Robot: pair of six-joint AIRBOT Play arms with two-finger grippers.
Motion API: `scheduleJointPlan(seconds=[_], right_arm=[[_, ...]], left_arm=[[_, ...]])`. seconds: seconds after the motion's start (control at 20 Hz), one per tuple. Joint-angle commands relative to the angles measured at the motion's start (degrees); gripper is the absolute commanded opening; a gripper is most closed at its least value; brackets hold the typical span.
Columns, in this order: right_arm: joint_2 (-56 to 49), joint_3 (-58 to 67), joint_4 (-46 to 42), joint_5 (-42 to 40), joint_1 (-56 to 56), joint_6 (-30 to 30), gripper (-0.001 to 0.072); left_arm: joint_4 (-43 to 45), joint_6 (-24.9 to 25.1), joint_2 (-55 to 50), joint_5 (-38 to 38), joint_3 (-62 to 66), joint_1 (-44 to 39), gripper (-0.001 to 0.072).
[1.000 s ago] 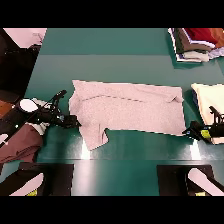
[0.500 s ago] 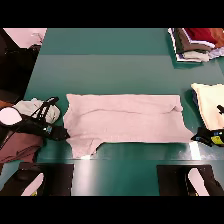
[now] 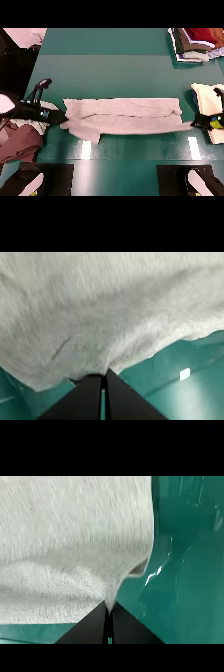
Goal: Fold the shirts.
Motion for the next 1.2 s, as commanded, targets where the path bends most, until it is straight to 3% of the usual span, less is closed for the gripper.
scheduleJointPlan(seconds=[0.0, 0.55, 0.6, 0.65, 0.7, 0.75, 0.85, 0.9, 1.05, 1.1, 1.15], right_arm=[[-10.0, 8.9, -0.1, -2.7, 4.9, 1.3, 0.0013], [-35.5, 29.5, 1.4, -3.6, 7.3, 2.6, 0.0013], [-37.1, 30.6, 3.8, -4.1, 7.1, 2.6, 0.0020], [-38.6, 31.7, 7.0, -4.9, 6.5, 2.5, 0.0098], [-40.0, 32.8, 11.4, -5.6, 6.0, 2.3, 0.0247], [-41.2, 33.9, 15.1, -6.0, 5.3, 1.7, 0.0334], [-41.9, 35.0, 19.5, -4.5, 3.7, -1.1, 0.0347], [-41.6, 35.0, 19.3, -2.8, 2.9, -2.4, 0.0347], [-39.7, 31.6, 19.1, 2.2, -1.0, -6.4, 0.0347], [-38.8, 29.2, 19.0, 2.4, -2.4, -7.5, 0.0367], [-38.0, 26.5, 19.1, 2.3, -3.9, -8.4, 0.0485]], left_arm=[[1.6, 0.2, -7.7, 8.0, 5.2, 0.0, 0.0024], [1.8, 0.6, -23.6, 25.3, 9.9, 0.0, 0.0026], [1.7, -0.6, -23.6, 26.4, 9.9, 0.0, 0.0063], [1.6, -1.6, -23.6, 27.4, 9.9, 0.0, 0.0336], [1.5, -2.3, -23.6, 27.9, 10.0, 0.0, 0.0531], [1.5, -2.4, -23.5, 27.8, 10.0, 0.0, 0.0558], [1.6, -2.4, -23.4, 24.6, 11.0, 0.0, 0.0557], [1.6, -2.4, -23.4, 21.8, 12.0, 0.0, 0.0490], [1.2, -1.2, -23.4, 14.5, 13.8, 0.0, 0.0108], [1.2, -1.3, -23.4, 13.4, 13.8, 0.0, 0.0044], [1.0, -1.3, -23.4, 12.8, 13.8, 0.0, 0.0034]])
